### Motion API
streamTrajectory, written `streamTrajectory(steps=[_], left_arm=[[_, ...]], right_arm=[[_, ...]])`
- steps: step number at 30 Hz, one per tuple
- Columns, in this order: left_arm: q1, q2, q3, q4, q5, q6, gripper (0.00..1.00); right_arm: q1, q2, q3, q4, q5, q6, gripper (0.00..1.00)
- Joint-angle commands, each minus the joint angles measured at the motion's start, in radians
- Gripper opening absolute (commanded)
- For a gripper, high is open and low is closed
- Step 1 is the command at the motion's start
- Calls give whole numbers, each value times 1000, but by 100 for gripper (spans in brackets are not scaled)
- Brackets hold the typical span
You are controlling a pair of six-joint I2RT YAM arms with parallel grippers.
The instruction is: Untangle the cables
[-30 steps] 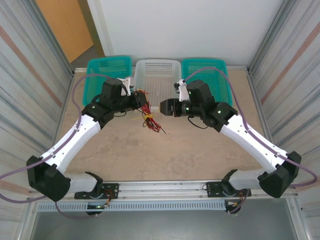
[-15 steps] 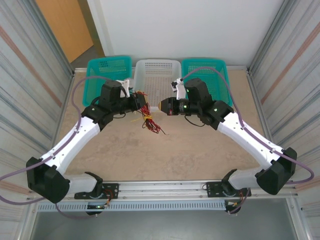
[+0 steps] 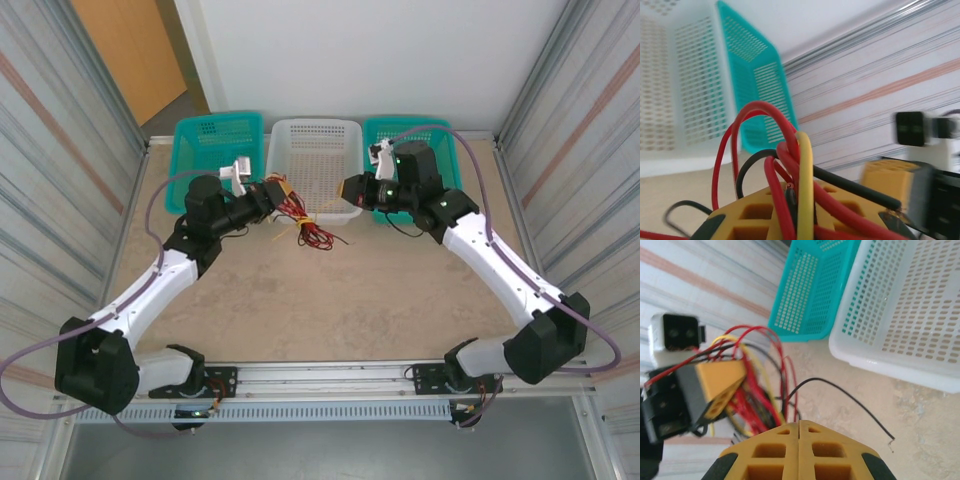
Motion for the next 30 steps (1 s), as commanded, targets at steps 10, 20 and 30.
streamTrajectory(steps=[10,20,30], left_arm=[[-40,-24,-138,773,-190,-405,0],[-44,38,-140,942,-341,-430,0],[-22,42,-137,956,-424,-365,0]], right_arm=[[-71,99,-186,447,-136,310,0],[56,180,-330,767,-114,538,0],[176,180,-480,944,-53,644,0]])
